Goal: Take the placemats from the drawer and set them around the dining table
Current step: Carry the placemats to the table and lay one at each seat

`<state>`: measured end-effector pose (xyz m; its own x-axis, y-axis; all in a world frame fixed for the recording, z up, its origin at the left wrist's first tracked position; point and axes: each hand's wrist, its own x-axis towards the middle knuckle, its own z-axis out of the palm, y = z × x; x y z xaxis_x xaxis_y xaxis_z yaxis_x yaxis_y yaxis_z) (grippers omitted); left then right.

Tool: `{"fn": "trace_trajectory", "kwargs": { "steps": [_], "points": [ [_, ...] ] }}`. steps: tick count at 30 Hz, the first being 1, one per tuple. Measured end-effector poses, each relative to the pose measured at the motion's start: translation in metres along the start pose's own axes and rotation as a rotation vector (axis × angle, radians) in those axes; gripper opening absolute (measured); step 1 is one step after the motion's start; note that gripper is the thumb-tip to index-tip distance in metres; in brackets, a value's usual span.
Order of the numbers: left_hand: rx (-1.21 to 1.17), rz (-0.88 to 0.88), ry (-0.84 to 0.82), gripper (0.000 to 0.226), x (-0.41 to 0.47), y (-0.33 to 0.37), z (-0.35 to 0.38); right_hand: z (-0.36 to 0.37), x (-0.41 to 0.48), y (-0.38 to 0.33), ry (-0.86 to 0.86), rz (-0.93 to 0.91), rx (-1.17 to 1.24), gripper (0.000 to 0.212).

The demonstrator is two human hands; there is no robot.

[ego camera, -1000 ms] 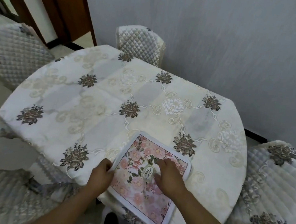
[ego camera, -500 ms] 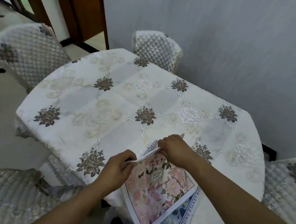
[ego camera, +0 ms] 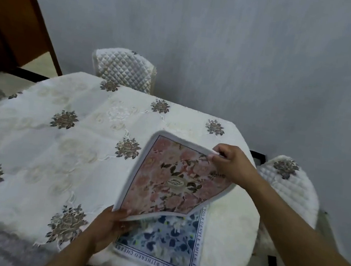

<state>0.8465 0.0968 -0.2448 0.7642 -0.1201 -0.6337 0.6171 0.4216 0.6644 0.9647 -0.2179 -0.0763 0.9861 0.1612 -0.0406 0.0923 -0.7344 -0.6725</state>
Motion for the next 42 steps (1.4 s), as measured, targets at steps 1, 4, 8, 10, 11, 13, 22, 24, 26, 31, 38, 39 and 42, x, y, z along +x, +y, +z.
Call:
{"fn": "trace_trajectory", "kwargs": {
  "steps": [1,4,8,10,11,13,22,24,26,31,38,39,42],
  "points": [
    [-0.012,0.008,-0.016,0.029,0.003,0.003,0.006,-0.008,-0.005,0.009,0.049,0.048,0.048,0.024],
    [0.050,0.076,-0.098,0.023,0.010,0.010,0.039,-0.029,-0.030,0.041,0.177,0.170,0.298,0.027],
    [0.180,0.120,-0.098,0.011,0.016,0.012,0.098,-0.046,-0.059,0.080,0.269,0.282,0.491,0.024],
    [0.263,0.143,-0.101,0.028,0.016,0.002,0.133,-0.057,-0.072,0.103,0.337,0.329,0.522,0.023],
    [0.297,0.153,-0.101,0.031,0.014,-0.004,0.148,-0.062,-0.077,0.116,0.369,0.350,0.543,0.022],
    [0.327,0.197,-0.078,0.025,0.012,-0.023,0.182,-0.079,-0.092,0.145,0.433,0.389,0.555,0.016],
    [0.426,0.525,0.312,0.021,-0.018,-0.124,0.325,-0.163,-0.180,0.267,0.455,0.421,0.546,0.014],
    [0.410,0.580,0.401,0.021,-0.027,-0.131,0.355,-0.178,-0.187,0.290,0.430,0.419,0.538,0.015],
    [0.419,0.602,0.475,0.022,-0.034,-0.132,0.376,-0.191,-0.183,0.302,0.398,0.402,0.540,0.016],
    [0.432,0.614,0.508,0.012,-0.030,-0.123,0.396,-0.211,-0.155,0.314,0.347,0.342,0.490,0.017],
    [0.432,0.606,0.501,0.013,0.021,-0.103,0.416,-0.231,-0.074,0.326,0.250,0.288,0.347,0.016],
    [0.438,0.607,0.501,0.014,0.033,-0.100,0.419,-0.234,-0.060,0.329,0.236,0.270,0.311,0.017],
    [0.425,0.597,0.500,0.018,0.072,-0.089,0.425,-0.242,-0.018,0.337,0.207,0.255,0.192,0.020]
  ]
}}
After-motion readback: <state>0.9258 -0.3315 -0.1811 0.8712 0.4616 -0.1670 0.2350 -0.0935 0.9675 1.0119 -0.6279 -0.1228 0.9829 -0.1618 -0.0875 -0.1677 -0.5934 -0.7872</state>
